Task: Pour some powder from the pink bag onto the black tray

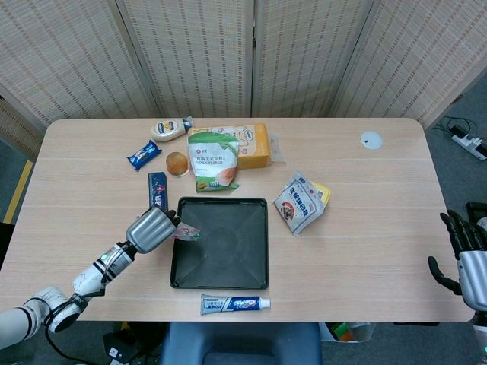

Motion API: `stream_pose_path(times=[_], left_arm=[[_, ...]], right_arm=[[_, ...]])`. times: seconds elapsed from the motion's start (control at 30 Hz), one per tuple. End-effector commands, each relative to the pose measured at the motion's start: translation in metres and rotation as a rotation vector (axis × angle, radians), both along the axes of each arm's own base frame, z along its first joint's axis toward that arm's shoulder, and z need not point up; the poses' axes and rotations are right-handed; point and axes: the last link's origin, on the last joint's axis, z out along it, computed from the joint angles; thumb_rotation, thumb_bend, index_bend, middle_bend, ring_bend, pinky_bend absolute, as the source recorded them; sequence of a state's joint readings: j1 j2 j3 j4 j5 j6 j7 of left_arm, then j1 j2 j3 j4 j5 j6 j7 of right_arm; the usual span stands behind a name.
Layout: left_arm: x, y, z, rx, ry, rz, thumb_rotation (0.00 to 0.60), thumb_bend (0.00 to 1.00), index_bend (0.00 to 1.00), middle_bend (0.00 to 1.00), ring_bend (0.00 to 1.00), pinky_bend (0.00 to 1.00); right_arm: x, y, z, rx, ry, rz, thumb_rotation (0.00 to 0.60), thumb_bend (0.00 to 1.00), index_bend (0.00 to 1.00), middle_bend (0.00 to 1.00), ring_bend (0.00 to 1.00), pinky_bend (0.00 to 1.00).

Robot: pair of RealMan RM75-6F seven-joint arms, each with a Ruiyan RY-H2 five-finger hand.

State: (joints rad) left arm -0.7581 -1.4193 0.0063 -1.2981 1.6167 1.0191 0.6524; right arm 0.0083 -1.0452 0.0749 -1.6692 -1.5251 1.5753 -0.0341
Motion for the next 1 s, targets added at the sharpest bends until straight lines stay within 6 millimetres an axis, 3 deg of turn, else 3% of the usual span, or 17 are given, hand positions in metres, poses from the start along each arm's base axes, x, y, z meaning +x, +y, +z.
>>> stream_pose_path(times=[0.03,1.0], left_arm=[[0.0,-0.002,-0.002,0.0,0.023,0.01,0.6,0.75,0.65,0.71,0.72,0.78],[0.006,-0.012,-0.016,0.057,0.216,-0.008,0.6,0.75,0.66,0.73,0.74,0.8]], right_arm=[[0.0,0.0,0.0,-0.002,0.0,-0.001,0.547,0.42,0.0,0.1,0.14,0.13],[-0.005,0.004,0.0,-0.006,-0.002,-0.017,0.547,0.42,0.0,0.1,0.14,0.13]])
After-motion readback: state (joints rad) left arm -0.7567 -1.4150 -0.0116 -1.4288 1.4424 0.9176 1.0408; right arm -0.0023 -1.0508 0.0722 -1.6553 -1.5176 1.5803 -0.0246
